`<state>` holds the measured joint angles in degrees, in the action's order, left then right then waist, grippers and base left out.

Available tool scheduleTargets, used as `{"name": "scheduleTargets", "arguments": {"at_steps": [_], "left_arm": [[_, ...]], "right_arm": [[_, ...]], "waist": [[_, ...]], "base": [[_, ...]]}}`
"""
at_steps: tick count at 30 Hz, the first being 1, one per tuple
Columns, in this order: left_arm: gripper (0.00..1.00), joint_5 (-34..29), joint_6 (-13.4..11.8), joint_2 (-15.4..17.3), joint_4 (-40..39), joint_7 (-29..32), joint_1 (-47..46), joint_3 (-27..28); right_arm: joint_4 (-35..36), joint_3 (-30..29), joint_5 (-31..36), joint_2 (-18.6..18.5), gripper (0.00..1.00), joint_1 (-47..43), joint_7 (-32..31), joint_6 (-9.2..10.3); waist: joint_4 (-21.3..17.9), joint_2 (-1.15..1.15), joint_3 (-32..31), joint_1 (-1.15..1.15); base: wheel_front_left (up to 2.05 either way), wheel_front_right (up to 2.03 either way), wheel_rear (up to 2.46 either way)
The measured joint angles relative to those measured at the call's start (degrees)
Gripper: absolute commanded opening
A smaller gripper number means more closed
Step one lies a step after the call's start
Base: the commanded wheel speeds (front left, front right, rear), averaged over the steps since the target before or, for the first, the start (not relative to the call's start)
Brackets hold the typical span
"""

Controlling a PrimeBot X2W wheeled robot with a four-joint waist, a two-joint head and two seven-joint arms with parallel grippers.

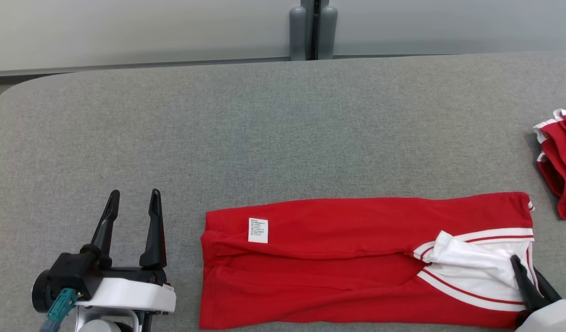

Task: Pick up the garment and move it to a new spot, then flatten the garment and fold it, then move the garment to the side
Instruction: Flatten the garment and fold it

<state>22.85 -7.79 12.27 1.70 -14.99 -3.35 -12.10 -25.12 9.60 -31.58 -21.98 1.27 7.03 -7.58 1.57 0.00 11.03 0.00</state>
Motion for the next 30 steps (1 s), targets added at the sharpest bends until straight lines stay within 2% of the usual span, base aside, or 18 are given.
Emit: {"name": "scheduleTargets", "arguments": {"at_steps": [5, 10, 14, 18, 19, 20, 21, 24, 25, 28, 30], "left_arm": [[1.0, -0.1, 0.2, -0.1, 0.1, 0.0, 0.6, 0.0], [1.0, -0.1, 0.2, 0.2, -0.1, 0.0, 0.9, 0.2], [1.0, 0.0, 0.2, 0.3, -0.2, -0.1, 1.1, 0.2], [1.0, 0.2, 0.3, 0.2, -0.1, 0.0, 1.0, -0.3], [1.0, 0.2, 0.5, 0.1, -0.1, 0.1, 0.9, -0.5], [1.0, 0.2, 0.5, 0.1, -0.1, 0.1, 0.9, -0.5], [1.0, 0.2, 0.7, -0.1, 0.0, 0.2, 0.4, -1.0], [1.0, 0.2, 1.2, -0.3, 0.4, 0.2, -0.6, -1.6], [1.0, 0.2, 1.5, -0.5, 0.8, 0.2, -1.2, -1.8], [1.0, 0.2, 1.9, -1.0, 1.6, 0.2, -2.3, -2.4], [1.0, 0.2, 2.2, -1.3, 2.0, 0.2, -2.7, -2.5]], "right_arm": [[2.1, -1.0, 2.2, -1.2, 0.0, 0.2, 0.1, 0.01], [11.8, 2.2, 6.1, -1.5, 0.0, 1.7, -0.9, 0.03], [20.8, 7.4, 9.1, 0.3, 0.0, 3.6, -4.5, 0.07], [24.7, 16.4, 9.1, 3.4, 0.0, 7.2, -7.7, 0.08], [24.6, 18.8, 8.5, 4.6, 0.0, 8.3, -8.2, 0.08], [24.6, 18.8, 8.5, 4.6, 0.0, 8.3, -8.2, 0.08], [23.7, 24.2, 7.1, 6.6, 0.0, 10.4, -8.8, 0.09], [19.9, 29.9, 4.8, 10.6, 0.0, 13.6, -9.0, 0.09], [16.4, 32.2, 3.5, 13.2, 0.0, 15.5, -8.2, 0.09], [11.2, 35.8, 1.4, 16.3, 0.0, 18.6, -6.7, 0.09], [9.5, 37.0, 0.6, 16.9, 0.0, 19.5, -6.2, 0.09]], "waist": [[-0.5, 0.0, -1.1, 0.0], [-1.1, 0.0, -2.2, 0.0], [-1.5, 0.0, -2.9, 0.0], [-1.3, 0.0, -3.1, 0.0], [-1.1, 0.0, -3.1, 0.0], [-1.1, 0.0, -3.1, 0.0], [-0.5, 0.0, -3.0, 0.0], [0.5, 0.0, -2.6, 0.0], [1.2, 0.0, -2.1, 0.0], [2.3, 0.0, -1.4, 0.0], [2.7, 0.0, -1.1, 0.0]], "base": [[0.0, 0.0, 0.0], [0.0, 0.0, 0.0], [0.0, 0.0, 0.0], [0.0, 0.0, 0.0], [0.0, 0.0, 0.0], [0.0, 0.0, 0.0], [0.0, 0.0, 0.0], [0.0, 0.0, 0.0], [0.0, 0.0, 0.0], [0.0, 0.0, 0.0], [0.0, 0.0, 0.0]]}}
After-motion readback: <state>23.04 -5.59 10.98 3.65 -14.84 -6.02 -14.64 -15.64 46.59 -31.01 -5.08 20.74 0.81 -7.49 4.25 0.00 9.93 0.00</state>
